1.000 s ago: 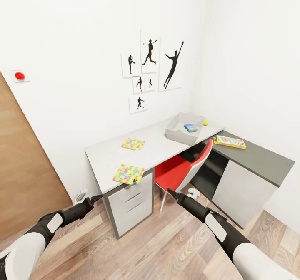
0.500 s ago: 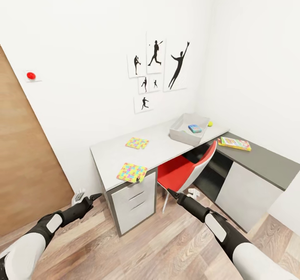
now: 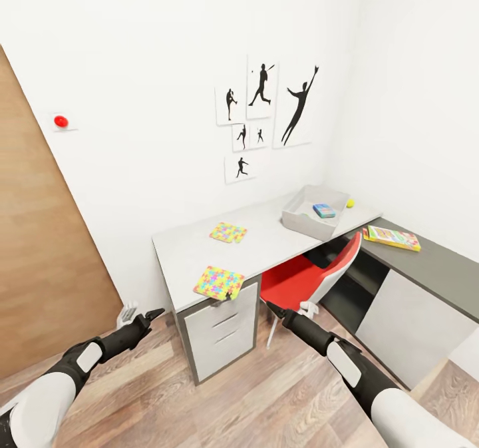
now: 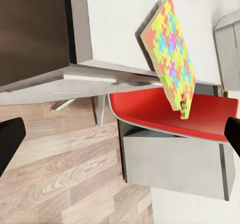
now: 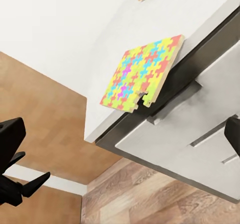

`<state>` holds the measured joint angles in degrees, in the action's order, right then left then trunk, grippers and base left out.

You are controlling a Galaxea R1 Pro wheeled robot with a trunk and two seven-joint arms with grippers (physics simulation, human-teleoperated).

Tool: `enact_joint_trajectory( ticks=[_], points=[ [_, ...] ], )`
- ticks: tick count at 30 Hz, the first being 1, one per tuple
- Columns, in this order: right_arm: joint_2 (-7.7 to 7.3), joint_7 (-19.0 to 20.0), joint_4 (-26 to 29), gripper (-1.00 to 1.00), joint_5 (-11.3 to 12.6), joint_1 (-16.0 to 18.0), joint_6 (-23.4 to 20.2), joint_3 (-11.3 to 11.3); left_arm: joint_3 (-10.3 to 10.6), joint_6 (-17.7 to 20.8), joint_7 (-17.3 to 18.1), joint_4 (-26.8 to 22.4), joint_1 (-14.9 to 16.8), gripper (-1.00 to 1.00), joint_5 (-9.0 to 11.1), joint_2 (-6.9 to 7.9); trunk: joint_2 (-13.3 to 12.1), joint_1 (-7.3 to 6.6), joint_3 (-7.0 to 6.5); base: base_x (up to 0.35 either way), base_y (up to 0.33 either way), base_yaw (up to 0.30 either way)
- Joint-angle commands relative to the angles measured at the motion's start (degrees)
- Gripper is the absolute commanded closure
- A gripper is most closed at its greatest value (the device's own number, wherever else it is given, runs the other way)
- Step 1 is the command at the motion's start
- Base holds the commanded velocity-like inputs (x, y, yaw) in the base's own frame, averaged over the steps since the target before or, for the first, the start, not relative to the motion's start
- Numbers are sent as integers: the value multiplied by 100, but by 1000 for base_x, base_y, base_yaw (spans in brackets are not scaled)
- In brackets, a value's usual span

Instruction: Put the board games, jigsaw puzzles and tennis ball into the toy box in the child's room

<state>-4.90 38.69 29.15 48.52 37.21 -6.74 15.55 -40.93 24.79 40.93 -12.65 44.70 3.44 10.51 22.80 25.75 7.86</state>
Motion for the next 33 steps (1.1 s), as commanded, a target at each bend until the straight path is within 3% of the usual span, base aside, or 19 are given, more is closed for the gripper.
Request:
enact_joint_trajectory(
  ticks=[1,23,33],
  points=[
    [-3,6,3,-100,61,5,-38,23,-9,53,8,-1,4,-100,35,2,12,3,12,3,0,2],
    [28,16,3,-100,57,5,-34,27,-3,51,11,-1,4,-100,25,0,12,3,12,11,-136,1],
    [49,16,3,-100,52,5,-35,27,-3,44,11,-1,5,-100,26,-5,12,3,-11,0,-262,195]
  ],
)
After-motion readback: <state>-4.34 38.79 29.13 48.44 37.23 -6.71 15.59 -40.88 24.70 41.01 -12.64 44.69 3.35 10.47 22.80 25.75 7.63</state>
